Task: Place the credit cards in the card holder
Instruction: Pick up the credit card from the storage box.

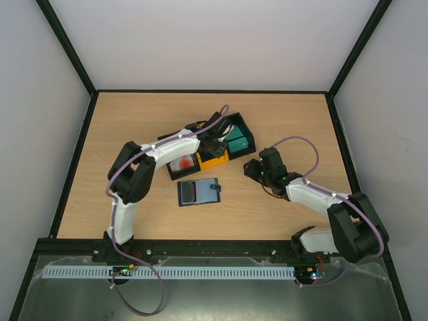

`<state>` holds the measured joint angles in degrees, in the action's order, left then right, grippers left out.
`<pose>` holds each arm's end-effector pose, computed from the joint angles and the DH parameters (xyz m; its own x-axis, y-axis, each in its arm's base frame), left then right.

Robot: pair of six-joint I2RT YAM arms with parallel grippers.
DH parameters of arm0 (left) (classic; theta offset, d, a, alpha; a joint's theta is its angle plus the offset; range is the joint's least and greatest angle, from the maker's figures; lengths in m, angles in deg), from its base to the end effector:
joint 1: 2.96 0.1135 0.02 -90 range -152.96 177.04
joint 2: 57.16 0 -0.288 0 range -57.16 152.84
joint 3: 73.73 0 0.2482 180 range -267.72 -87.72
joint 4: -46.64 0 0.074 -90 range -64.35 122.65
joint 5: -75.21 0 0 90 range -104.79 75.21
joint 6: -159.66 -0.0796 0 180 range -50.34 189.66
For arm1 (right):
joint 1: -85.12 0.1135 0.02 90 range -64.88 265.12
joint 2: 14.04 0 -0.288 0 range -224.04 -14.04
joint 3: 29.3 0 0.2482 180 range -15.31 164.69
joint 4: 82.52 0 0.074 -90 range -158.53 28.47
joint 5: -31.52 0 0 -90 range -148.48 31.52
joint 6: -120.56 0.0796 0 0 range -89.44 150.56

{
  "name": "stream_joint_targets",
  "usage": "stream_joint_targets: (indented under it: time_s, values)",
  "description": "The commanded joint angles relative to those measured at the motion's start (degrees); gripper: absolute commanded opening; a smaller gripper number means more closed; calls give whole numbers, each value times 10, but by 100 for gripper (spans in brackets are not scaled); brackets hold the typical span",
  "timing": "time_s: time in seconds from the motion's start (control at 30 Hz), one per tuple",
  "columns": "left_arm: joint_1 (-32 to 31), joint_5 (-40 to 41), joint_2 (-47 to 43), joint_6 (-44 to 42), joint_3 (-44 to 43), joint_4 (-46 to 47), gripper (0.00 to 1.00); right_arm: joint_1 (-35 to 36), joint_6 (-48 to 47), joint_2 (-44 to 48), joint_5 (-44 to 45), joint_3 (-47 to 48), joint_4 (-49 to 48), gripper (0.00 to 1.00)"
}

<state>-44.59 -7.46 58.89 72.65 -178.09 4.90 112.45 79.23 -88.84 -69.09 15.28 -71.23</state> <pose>0.3660 -0.3117 0.1991 -0.6309 0.4915 -0.6003 0.5699 0.8186 0.0712 0.2358 0.1383 0.1656 -0.8197 0.4072 -0.4029 0.0632 0.7633 0.6429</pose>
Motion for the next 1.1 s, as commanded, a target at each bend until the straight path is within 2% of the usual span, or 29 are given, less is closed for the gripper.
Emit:
stream_joint_targets:
  time_s: [0.0, 0.13, 0.4, 0.63, 1.07]
  values:
    - [18, 15, 44, -15, -28, -29, 47, -3, 2, -14, 2, 1, -15, 54]
    - [31, -7, 67, -22, -44, -33, 44, -3, 3, -25, -3, 7, -17, 53]
    - [41, -41, 99, -29, -63, -57, 47, -3, 3, -36, -6, 11, -20, 53]
    - [41, -91, 101, -40, -64, -87, 36, -3, 1, -48, -15, 16, -26, 53]
    - [37, -111, 105, -59, -94, -126, 28, -3, -30, -131, -38, 75, -32, 51]
